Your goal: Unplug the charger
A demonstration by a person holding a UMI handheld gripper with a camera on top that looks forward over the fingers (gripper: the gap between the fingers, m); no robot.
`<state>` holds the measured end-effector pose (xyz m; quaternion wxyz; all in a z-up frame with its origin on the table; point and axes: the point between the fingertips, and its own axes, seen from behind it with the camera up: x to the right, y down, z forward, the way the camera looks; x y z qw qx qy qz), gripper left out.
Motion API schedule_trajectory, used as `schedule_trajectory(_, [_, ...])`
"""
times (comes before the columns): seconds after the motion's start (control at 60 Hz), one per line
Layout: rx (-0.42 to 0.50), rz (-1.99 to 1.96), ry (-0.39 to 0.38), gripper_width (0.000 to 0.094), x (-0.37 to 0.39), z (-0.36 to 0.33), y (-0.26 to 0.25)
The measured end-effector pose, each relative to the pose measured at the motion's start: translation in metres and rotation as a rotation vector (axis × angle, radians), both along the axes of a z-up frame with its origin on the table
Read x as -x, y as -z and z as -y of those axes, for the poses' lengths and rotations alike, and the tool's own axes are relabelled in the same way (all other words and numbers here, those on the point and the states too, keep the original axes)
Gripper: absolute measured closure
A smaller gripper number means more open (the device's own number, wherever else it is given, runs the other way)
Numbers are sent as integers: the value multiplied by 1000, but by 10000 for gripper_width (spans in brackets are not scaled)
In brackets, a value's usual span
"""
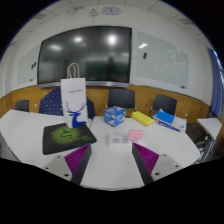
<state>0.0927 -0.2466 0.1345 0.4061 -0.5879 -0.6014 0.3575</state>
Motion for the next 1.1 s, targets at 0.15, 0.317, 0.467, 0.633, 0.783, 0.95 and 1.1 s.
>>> schedule_trajectory(0.15, [-14, -21, 43, 80, 20, -50, 18])
schedule_trajectory(0.317, [59, -51, 80, 80, 55, -88, 38])
schedule_trajectory(0.467, [79, -80, 80, 72, 96, -111, 54])
schedule_trajectory(0.633, [92, -88, 60, 75, 140, -119, 73])
schedule_trajectory(0.783, [94, -83, 50, 71, 173, -122, 90])
schedule_trajectory(0.95, [87, -67, 29, 74, 198, -120, 104])
schedule_trajectory(1.1, [88, -68, 8, 75, 210, -115, 105])
